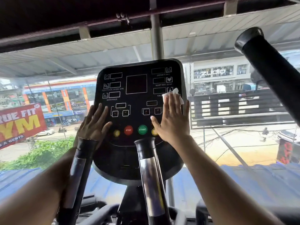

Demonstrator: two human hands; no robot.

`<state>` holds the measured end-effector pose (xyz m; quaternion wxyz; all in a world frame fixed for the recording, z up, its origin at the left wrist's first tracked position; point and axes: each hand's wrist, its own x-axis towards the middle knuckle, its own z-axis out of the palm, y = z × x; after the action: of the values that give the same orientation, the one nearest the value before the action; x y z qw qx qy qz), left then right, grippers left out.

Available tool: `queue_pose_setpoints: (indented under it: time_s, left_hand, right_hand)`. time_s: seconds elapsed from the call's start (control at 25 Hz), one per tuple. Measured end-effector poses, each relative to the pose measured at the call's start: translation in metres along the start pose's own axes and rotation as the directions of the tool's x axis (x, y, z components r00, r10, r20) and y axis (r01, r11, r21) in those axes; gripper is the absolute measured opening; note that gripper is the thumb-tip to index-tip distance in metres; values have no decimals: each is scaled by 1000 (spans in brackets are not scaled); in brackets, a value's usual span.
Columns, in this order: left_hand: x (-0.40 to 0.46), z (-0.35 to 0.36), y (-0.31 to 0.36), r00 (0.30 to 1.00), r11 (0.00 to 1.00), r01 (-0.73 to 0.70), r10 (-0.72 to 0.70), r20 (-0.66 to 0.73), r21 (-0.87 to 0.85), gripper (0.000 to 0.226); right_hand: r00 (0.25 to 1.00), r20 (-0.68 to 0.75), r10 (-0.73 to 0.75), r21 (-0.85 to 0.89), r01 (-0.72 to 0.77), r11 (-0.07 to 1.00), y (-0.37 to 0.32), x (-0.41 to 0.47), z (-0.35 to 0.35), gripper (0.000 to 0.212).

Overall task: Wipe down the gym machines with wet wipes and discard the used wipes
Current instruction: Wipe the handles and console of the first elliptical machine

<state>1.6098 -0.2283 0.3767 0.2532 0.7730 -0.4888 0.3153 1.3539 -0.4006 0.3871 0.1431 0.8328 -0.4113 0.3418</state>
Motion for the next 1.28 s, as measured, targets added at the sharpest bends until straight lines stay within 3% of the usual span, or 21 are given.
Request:
queue_pose_setpoints:
  time_s: [0.16,0.32,0.44,0.56,0.68,0.76,0.96,1.12,1.28]
  left_hand:
    - [2,4,-4,1000,1000,-22,22,-13,13,82]
    - [2,13,-15,995,997,-73,72,-70,-15,84]
    - [4,15,-17,993,997,-75,73,-90,-20,84]
    - [5,15,-20,994,997,-79,77,-77,-26,80]
    - [6,20,-23,993,996,-85,83,-78,-21,78]
    - [7,23,-24,993,996,-89,86,-77,-29,78]
    - [9,29,-29,988,994,-109,105,-118,-28,73]
    - [14,32,-29,984,995,-97,92,-149,-29,72]
    - [16,37,-34,985,996,-88,85,-149,-8,68]
  right_hand:
    - [999,36,-26,33,25,999,-16,37,-1,96]
    - [987,17,-162,-47,162,986,-5,-33,3,96]
    - [997,-39,-65,-54,62,997,5,-20,-3,95]
    - [999,22,-32,-20,32,999,-5,32,-8,103]
    - [974,25,-227,-35,228,973,-20,30,4,105]
    - [946,-45,-320,-71,317,946,-20,-1,16,105]
    - [972,-152,-177,-38,174,984,-3,-4,21,97]
    - [961,-193,-199,34,210,977,-11,35,-1,76]
    - [964,-171,-204,-60,197,979,-5,24,13,88]
